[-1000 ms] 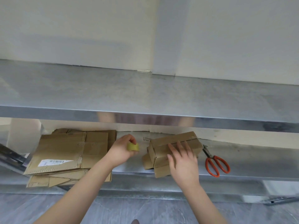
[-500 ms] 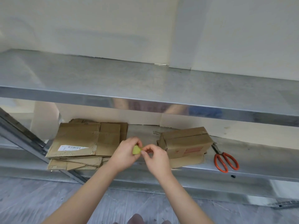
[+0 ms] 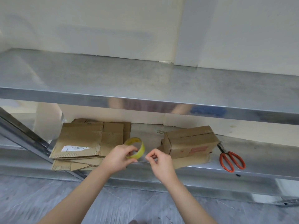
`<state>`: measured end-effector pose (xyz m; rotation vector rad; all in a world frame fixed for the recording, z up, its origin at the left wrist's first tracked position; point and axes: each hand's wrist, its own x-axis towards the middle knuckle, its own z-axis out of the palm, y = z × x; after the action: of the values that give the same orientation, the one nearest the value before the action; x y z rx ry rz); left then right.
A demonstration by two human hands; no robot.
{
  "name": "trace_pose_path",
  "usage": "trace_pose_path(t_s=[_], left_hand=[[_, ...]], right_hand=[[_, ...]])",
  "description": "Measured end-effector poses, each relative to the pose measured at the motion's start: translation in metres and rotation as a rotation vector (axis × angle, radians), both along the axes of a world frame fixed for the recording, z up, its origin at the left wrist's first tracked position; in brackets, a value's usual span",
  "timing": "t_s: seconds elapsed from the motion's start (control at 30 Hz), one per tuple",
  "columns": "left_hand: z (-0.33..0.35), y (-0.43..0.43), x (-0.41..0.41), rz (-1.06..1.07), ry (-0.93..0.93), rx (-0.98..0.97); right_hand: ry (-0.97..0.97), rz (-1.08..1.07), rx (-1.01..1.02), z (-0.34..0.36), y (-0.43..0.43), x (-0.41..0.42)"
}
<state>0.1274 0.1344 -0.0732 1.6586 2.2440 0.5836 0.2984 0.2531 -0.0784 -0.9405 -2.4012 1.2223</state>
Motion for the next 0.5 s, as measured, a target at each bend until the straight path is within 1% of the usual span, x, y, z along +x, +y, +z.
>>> trace_pose_path(t_s=[0.13, 0.2, 0.27, 0.33, 0.4, 0.5], left_hand=[[-0.008, 0.009, -0.011, 0.025, 0.142, 0.004], [-0.012, 0.016, -0.011, 0.012, 0.208, -0.004], [-0.017, 0.021, -0.012, -0.007, 0.253, -0.027], [-0.024, 0.024, -0.013, -0.006, 0.295, -0.085], [-0.034, 0.027, -0.012, 0.013, 0.291, -0.144], [-0.050, 0.031, -0.012, 0.046, 0.259, -0.192]], right_hand=[[0.055, -0.050, -0.020, -0.010, -0.012, 0.000], [0.087, -0.150, -0.107, -0.017, -0.014, -0.002], [0.070, -0.243, -0.202, -0.025, -0.011, -0.005], [0.004, -0.286, -0.249, -0.034, -0.006, -0.009], [-0.079, -0.291, -0.217, -0.041, -0.002, -0.014], [-0.183, -0.268, -0.104, -0.052, 0.003, -0.023]])
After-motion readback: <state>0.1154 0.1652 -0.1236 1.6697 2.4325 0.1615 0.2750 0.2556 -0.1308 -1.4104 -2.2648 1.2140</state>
